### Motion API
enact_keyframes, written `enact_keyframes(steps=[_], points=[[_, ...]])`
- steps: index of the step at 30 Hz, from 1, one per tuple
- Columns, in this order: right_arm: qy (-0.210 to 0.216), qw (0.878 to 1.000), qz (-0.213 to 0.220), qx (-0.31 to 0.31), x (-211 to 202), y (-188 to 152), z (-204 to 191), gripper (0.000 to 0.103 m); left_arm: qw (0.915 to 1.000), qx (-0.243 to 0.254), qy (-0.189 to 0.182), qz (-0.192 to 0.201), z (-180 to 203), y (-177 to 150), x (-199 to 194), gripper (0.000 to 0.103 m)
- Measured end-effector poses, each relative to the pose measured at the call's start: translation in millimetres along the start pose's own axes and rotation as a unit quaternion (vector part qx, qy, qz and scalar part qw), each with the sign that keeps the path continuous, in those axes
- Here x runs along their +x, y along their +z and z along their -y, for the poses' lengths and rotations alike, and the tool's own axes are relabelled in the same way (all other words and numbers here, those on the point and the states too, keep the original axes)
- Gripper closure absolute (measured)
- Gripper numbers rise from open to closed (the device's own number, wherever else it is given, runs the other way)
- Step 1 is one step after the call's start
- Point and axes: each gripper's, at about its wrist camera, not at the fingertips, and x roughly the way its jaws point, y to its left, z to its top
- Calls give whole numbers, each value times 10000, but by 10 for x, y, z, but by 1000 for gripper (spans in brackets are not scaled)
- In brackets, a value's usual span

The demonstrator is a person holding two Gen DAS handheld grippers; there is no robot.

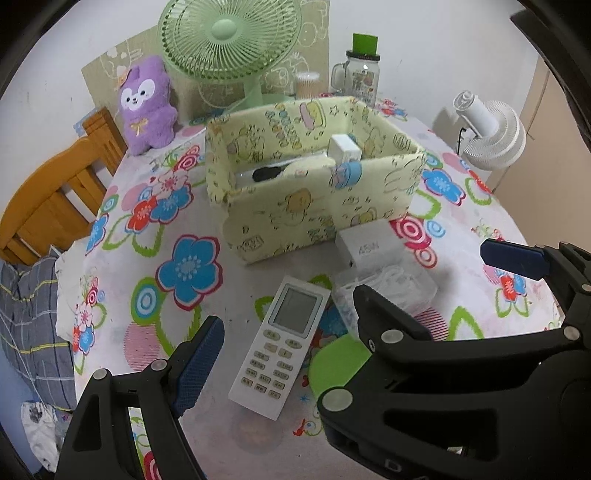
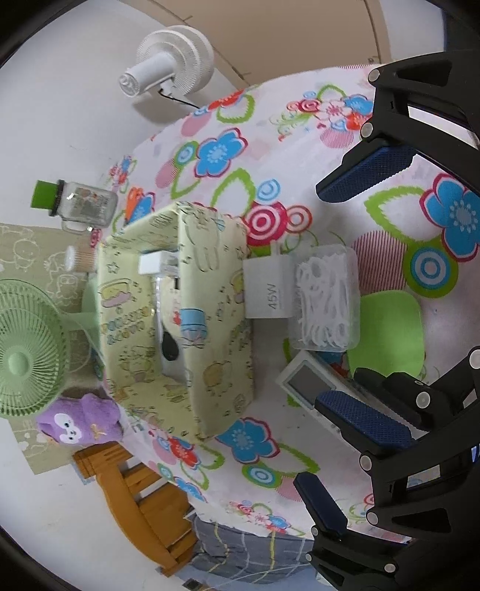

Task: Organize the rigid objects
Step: 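Lower the right gripper onto the clear floss-pick box and close it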

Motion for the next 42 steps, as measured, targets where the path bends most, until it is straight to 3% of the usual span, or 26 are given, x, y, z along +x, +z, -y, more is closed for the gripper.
enact_keyframes(steps=[28,39,42], points=[[-235,9984,-500,119,666,-87,4,0,9984,33,-96,-564,-77,-113,645,17],[-141,9977,-586,322,839,-62,56,0,9982,-39,-221,-553,-89,-84,707,15],[-258,9971,-615,358,861,-65,66,10,9983,-15,-203,-544,-100,-78,717,12]])
